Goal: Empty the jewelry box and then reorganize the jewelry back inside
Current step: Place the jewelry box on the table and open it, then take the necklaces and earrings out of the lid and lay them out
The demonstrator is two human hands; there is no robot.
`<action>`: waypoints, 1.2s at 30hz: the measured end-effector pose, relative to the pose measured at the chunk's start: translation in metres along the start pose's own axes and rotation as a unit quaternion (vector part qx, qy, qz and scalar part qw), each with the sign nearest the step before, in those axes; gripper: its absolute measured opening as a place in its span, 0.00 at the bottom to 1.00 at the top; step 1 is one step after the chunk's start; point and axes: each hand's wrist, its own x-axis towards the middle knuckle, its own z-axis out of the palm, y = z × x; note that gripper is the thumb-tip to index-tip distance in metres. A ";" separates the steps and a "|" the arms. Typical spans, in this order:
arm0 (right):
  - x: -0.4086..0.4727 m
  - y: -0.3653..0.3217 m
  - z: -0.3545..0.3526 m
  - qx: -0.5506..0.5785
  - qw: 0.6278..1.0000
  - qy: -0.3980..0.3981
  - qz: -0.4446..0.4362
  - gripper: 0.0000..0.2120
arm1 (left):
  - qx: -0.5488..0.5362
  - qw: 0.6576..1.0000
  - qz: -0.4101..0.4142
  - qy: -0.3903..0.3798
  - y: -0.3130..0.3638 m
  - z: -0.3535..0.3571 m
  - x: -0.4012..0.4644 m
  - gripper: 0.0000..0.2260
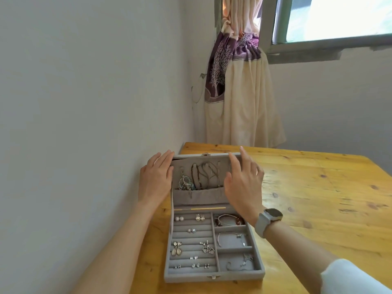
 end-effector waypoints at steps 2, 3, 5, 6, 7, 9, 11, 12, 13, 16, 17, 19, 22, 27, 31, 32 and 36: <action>0.000 -0.014 0.003 0.037 0.996 0.043 -0.064 0.16 | -0.001 1.000 0.017 0.017 -0.004 0.002 0.004 0.17; -0.001 -0.024 0.005 0.070 0.994 0.036 -0.080 0.14 | -0.001 1.000 0.021 0.023 -0.006 0.002 0.005 0.17; -0.003 -0.045 0.007 0.121 0.991 -0.015 -0.063 0.12 | -0.008 0.999 0.024 0.033 -0.006 0.003 0.007 0.17; -0.004 -0.054 0.010 0.131 0.989 -0.052 -0.037 0.11 | -0.018 0.999 0.022 0.037 -0.006 0.003 0.007 0.16; -0.004 -0.063 0.015 0.129 0.987 -0.090 -0.012 0.11 | -0.032 0.998 0.019 0.040 -0.006 0.003 0.007 0.16; -0.001 -0.079 0.024 0.114 0.984 -0.129 0.036 0.12 | -0.076 0.996 0.018 0.051 -0.007 0.001 0.006 0.15; 0.002 -0.091 0.028 0.108 0.982 -0.136 0.079 0.14 | -0.129 0.990 0.005 0.051 -0.009 -0.001 0.006 0.15; 0.003 -0.096 0.031 0.106 0.980 -0.136 0.096 0.15 | -0.151 0.988 -0.008 0.043 -0.010 -0.002 0.006 0.15; 0.003 -0.101 0.035 0.103 0.979 -0.137 0.111 0.16 | -0.167 0.985 -0.019 0.036 -0.011 -0.003 0.006 0.16; 0.001 -0.108 0.040 0.086 0.975 -0.139 0.151 0.15 | -0.171 0.985 -0.019 0.028 -0.014 -0.003 0.007 0.16; 0.001 -0.109 0.041 0.091 0.972 -0.136 0.168 0.14 | -0.170 0.985 -0.016 0.029 -0.014 -0.002 0.006 0.16; 0.000 -0.110 0.042 0.108 0.965 -0.133 0.201 0.12 | -0.167 0.985 -0.013 0.029 -0.014 -0.003 0.005 0.16; 0.001 -0.111 0.043 0.122 0.959 -0.125 0.225 0.10 | -0.161 0.986 -0.003 0.040 -0.012 -0.003 0.003 0.16; 0.001 -0.115 0.047 0.139 0.955 -0.096 0.244 0.09 | -0.161 0.986 -0.017 0.040 -0.009 -0.006 0.001 0.16; -0.001 -0.116 0.053 0.162 0.954 -0.054 0.248 0.09 | -0.163 0.986 -0.028 0.027 -0.010 -0.006 0.000 0.16; -0.002 -0.116 0.054 0.166 0.953 -0.045 0.249 0.09 | -0.161 0.986 -0.030 0.026 -0.010 -0.006 0.000 0.16; 0.002 -0.114 0.053 0.185 0.952 -0.003 0.244 0.09 | -0.161 0.986 -0.030 0.031 -0.007 -0.009 -0.001 0.16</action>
